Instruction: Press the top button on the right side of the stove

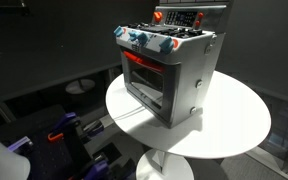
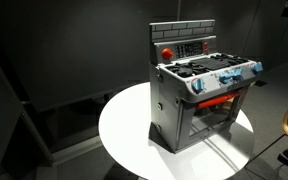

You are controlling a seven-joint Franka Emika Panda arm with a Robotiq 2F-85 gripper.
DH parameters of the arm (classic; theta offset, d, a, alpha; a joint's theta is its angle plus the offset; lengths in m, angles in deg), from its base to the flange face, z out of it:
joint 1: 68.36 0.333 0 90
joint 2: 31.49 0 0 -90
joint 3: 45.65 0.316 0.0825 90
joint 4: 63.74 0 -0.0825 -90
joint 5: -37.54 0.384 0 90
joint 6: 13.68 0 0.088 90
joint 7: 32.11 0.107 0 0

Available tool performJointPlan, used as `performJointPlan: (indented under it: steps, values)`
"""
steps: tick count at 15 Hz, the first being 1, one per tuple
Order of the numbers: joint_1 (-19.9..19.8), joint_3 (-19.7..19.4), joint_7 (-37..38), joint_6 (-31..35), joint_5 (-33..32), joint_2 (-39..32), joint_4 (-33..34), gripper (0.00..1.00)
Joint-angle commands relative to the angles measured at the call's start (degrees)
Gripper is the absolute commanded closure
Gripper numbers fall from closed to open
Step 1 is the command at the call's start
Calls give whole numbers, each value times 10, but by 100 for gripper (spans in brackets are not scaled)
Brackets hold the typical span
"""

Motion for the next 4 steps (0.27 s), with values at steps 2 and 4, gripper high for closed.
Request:
performJointPlan:
  steps: [2,4]
  values:
    - [0,0,0,-11,-1,13,-4,0]
    - [0,0,0,-12,-2,17,-6,0]
